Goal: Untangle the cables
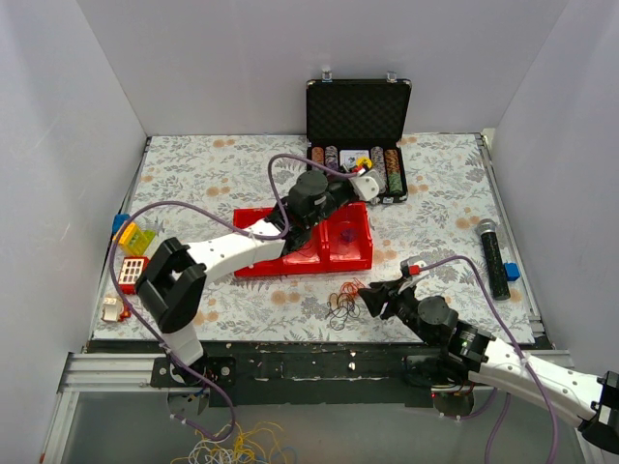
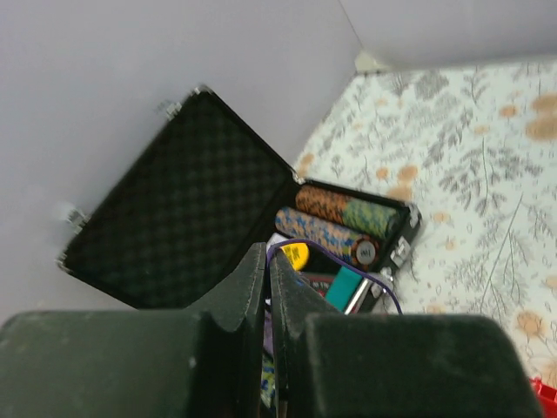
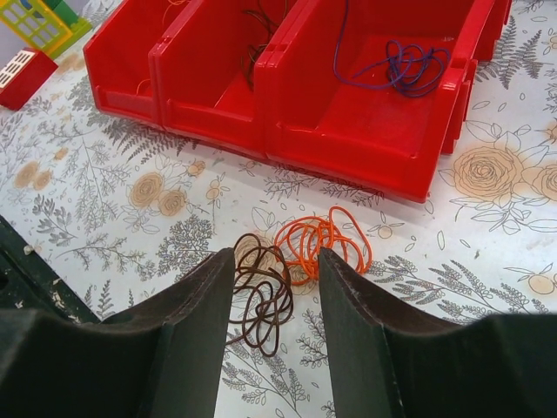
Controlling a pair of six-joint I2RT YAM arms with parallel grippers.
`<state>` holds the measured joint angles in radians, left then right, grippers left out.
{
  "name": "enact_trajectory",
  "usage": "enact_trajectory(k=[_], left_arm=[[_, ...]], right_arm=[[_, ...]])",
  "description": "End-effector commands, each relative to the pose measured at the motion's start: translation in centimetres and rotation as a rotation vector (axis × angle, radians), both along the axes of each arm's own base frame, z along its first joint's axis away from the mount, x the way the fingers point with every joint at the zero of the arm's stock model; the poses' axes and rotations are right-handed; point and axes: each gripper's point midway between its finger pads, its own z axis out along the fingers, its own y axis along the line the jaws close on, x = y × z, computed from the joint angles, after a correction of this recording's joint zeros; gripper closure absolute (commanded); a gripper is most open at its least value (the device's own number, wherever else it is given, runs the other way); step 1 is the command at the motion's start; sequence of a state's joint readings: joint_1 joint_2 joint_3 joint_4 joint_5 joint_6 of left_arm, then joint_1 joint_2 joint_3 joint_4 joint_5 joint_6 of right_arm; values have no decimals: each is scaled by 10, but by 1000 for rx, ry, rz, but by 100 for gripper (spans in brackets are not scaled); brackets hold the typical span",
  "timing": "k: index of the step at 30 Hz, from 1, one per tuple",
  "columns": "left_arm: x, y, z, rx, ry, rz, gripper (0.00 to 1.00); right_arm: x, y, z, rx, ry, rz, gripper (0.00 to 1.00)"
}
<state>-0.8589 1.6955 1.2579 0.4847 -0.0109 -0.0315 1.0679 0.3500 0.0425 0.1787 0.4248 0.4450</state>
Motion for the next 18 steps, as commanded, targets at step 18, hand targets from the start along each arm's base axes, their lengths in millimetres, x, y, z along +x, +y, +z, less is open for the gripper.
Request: enact_trajectory(k=[18], left_arm=[[-9,24,-142,174,286,65,100]], right_arm=[[8,-8,22,7,-44,-52,49]])
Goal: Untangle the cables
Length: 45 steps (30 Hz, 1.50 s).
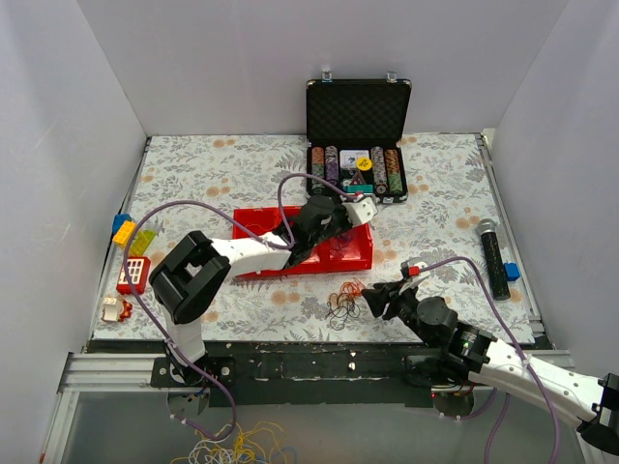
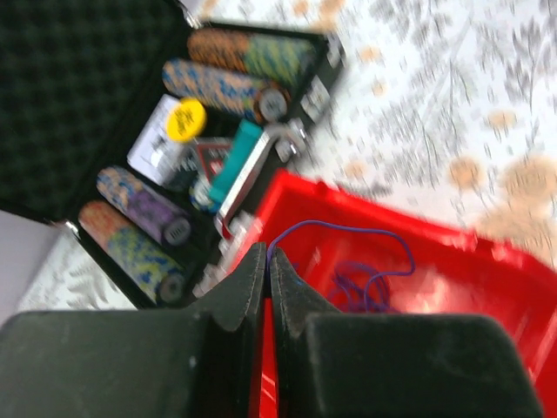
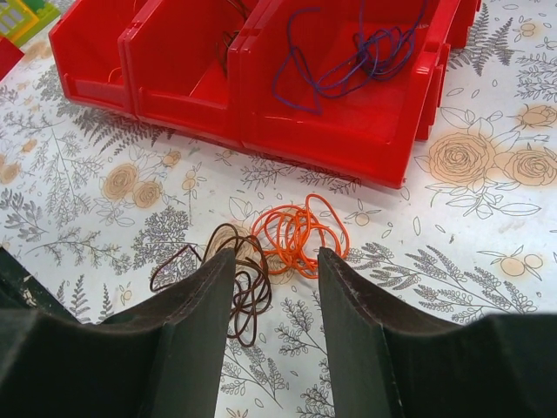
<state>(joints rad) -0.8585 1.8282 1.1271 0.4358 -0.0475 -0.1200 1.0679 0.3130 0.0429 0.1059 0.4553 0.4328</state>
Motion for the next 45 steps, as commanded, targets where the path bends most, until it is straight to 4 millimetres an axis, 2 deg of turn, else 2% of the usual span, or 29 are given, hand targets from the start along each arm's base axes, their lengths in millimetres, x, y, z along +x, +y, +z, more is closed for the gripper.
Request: enact_trajectory(k=[1,4,6,8,10,13,17,19,23,26,28,32,35,39,42,45], left_arm=[[-10,22,-1,20,24,34,100],[-10,33,-20,85,36,68,100],[-9,33,-23,97,40,68,100],[-7,29,-18,87,39,65,97],[-6,23,-12,79,58,50,79],[-9,14,6,56,61,7,56],[-19,13,35,24,57,-35,40],[-33,12,45,12,71,-92,26],[-58,26,69,-1,62,-151,12],[-91,38,82,4,55,-259,2],[-120,43,75,18,71,-369,2],[-179,53,30,81,224,-549,4],[-206,57,-1,121,336,-621,10],[-209,65,-32,170,379,-611,21],[-188,59,-31,132,327,-525,28],[-191,50,-29,118,331,-569,30]], right_arm=[[7,1,30,51,-50,-23,49],[6,3,29,50,-45,-19,49],[6,4,28,52,-40,-16,49],[6,5,28,53,-36,-15,49],[5,5,27,47,-31,-12,49],[5,6,27,38,-26,-11,49],[7,3,32,39,-30,-27,49],[8,1,34,38,-35,-36,49],[8,-2,37,42,-42,-47,49],[8,-4,37,40,-43,-50,49],[8,-4,35,42,-38,-51,49],[8,-3,34,47,-36,-52,49],[9,-4,36,48,-40,-56,49],[9,-6,34,43,-36,-64,49],[11,-8,33,40,-37,-78,49],[14,-7,37,30,-62,-80,49]])
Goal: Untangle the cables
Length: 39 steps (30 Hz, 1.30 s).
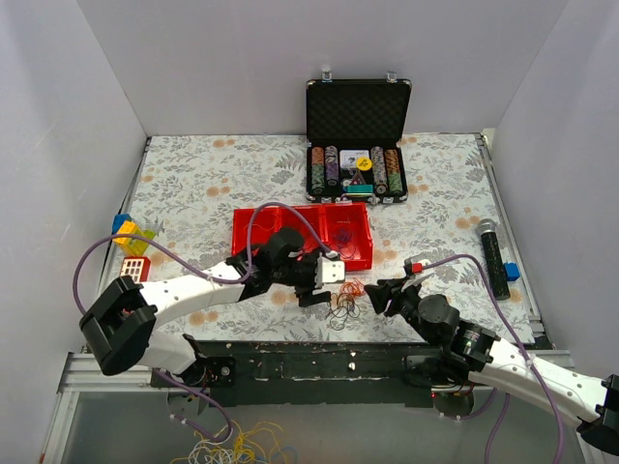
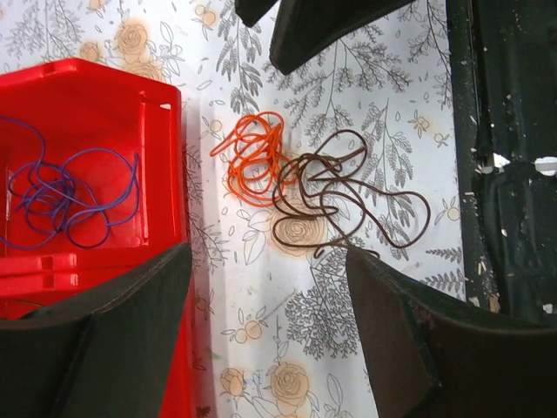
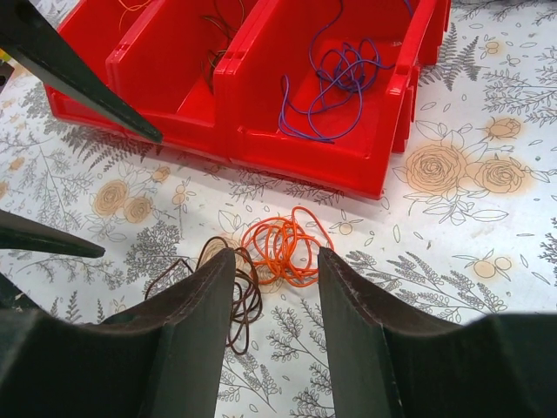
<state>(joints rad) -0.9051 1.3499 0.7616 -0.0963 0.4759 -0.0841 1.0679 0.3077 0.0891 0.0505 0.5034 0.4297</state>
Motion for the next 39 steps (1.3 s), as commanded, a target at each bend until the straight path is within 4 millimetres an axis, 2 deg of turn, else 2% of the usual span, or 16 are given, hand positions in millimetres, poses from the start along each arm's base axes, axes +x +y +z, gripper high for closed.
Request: enact_trajectory(k=[1,5,7,11,17,21,25,28,30,34,39], left_arm=[[2,-17,19,-79,-10,-50,29],[-30,-18,4,-44,115,-202,37],[-39,-16,-5,-25,139,-250,44],[-52,-16,-21,21,201,-314,49],[-55,-23,-46,94,265,-305,55],[-47,-31,-61,118,275,-240,62],[-39,-34,-66,119,248,-212,74],[-33,-33,-68,132,222,-185,89],[-30,-31,-64,130,194,-173,100],[-29,-28,-41,99,149,-169,100],[-31,-26,22,-10,68,-169,100]], right_arm=[[9,0,25,31,-58,-32,48],[10,3,26,6,-62,-24,48],[10,3,26,3,-68,-21,48],[10,5,29,12,-79,-13,48],[10,5,33,18,-89,-10,48],[10,4,32,15,-92,-8,49],[10,4,33,11,-96,-7,49],[10,3,33,12,-97,-9,49],[10,4,34,12,-101,-5,49],[8,10,36,9,-114,28,46],[6,24,52,11,-154,93,36]])
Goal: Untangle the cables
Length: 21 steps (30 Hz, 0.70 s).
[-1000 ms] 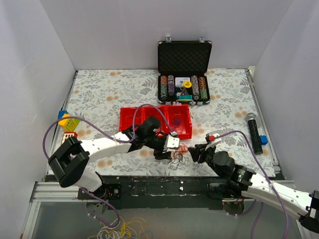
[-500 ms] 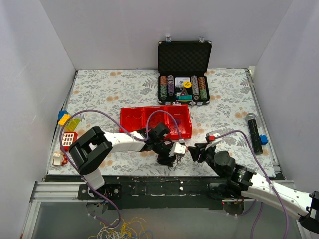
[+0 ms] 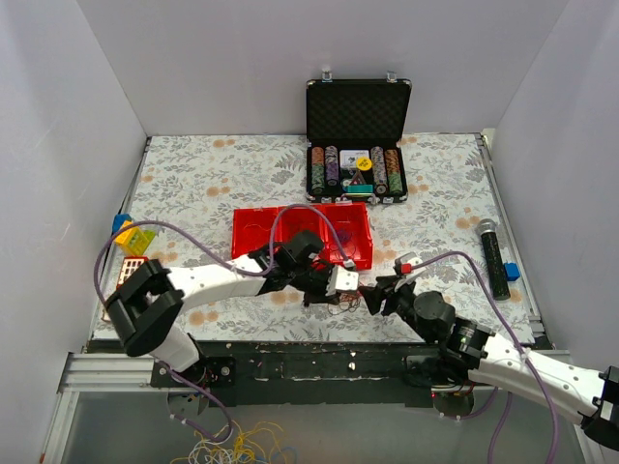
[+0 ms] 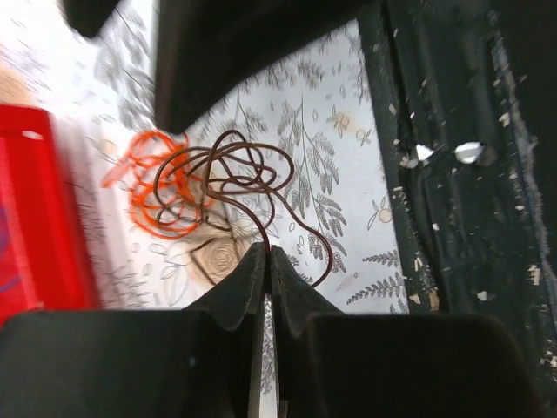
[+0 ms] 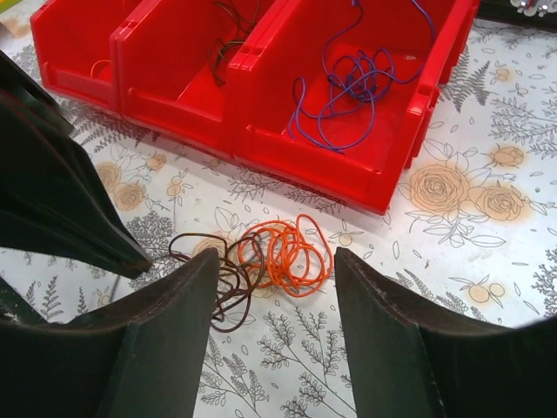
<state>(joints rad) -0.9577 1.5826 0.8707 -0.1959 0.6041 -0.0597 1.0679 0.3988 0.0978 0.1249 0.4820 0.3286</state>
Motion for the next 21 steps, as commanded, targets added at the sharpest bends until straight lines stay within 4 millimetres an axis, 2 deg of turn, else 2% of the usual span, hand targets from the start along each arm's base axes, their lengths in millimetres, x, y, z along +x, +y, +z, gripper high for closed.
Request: enact_trajectory(k=[1,7,13,17,21], left_arm=[[1,-3,85,-166,-117,-4,100],[-12,12,137,-248,-167,-13,100],[-5,16,158,-282,-240,11,100],[-1,13,177,-322,-290,13,100],[5,9,207,-382,-341,31,100]], right_arm=[[2,21,59,98,-112,72,33],[-4,33,105,143,-194,155,23],[-19,54,145,206,-261,296,19],[-20,70,152,200,-255,343,18],[-12,82,141,172,-231,342,31]])
